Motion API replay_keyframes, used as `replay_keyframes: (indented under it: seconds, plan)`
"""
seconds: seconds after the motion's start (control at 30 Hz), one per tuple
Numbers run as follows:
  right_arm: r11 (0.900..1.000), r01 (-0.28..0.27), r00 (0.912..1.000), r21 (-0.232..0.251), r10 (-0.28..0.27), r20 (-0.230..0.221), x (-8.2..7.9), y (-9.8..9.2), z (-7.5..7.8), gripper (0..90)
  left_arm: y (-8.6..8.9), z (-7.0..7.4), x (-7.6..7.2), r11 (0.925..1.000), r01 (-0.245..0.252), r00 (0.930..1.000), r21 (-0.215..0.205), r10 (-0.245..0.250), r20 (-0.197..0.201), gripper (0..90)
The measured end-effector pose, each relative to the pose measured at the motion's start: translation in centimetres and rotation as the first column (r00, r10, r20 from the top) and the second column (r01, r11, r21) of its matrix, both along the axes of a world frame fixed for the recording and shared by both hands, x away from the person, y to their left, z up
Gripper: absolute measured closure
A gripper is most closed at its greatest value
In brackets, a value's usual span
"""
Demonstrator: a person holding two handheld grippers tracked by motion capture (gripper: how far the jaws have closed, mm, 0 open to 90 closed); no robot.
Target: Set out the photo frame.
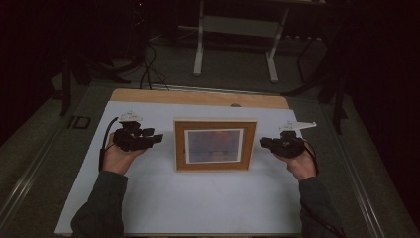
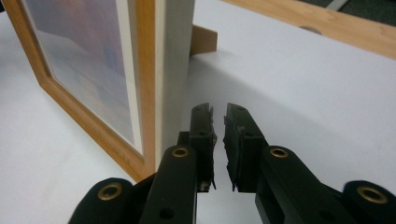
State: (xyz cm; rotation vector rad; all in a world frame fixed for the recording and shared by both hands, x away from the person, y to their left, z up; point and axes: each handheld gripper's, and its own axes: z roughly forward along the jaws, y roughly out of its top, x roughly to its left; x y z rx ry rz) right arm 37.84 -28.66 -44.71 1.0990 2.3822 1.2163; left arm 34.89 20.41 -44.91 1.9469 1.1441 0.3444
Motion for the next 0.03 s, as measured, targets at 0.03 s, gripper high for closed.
replay_keyframes:
  seconds: [0.03]
  plan:
    - [1.000,0.008,1.0000,-0.002,-0.008,-0.003,-0.11,-0.12,-0.24,79.9,0.07,-0.57,-0.29,0.9995,-0.023,0.9997,0.019,0.024,-0.006,49.6]
